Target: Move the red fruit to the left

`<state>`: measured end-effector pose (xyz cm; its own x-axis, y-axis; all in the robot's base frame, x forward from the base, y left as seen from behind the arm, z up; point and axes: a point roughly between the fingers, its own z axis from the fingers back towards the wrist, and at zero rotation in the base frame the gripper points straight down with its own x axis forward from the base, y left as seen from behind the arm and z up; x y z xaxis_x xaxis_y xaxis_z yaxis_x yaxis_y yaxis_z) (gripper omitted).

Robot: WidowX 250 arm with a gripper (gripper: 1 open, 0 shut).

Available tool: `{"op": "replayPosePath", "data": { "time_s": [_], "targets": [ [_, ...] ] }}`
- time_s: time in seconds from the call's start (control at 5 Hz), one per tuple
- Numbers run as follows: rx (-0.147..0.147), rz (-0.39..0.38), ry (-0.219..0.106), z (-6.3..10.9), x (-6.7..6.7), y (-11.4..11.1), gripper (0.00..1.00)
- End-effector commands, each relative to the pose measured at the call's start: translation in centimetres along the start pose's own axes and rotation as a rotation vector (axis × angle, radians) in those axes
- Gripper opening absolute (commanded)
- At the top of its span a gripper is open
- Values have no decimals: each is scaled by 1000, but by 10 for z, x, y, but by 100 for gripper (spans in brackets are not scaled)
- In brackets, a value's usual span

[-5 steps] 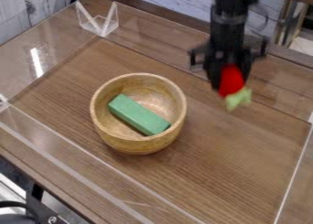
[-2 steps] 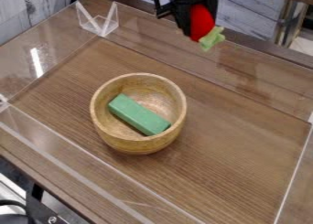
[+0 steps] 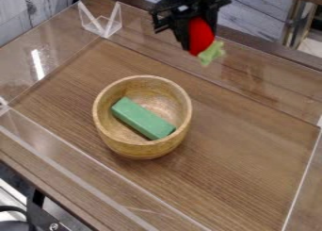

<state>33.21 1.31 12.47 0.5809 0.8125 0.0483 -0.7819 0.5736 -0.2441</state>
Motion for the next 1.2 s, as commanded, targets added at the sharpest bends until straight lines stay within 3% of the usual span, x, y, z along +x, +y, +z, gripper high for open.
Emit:
{"op": "replayPosePath", "data": {
  "time_s": [0.0,0.4,0.8,1.0],
  "targets": [
    [-67,-38,-60,23,-4,-6,0],
    [-73,10,-81,11,-9,7,0],
    [-77,178,-129,15,4,18,0],
    [-81,211,-138,18,5,28,0]
  ]
}}
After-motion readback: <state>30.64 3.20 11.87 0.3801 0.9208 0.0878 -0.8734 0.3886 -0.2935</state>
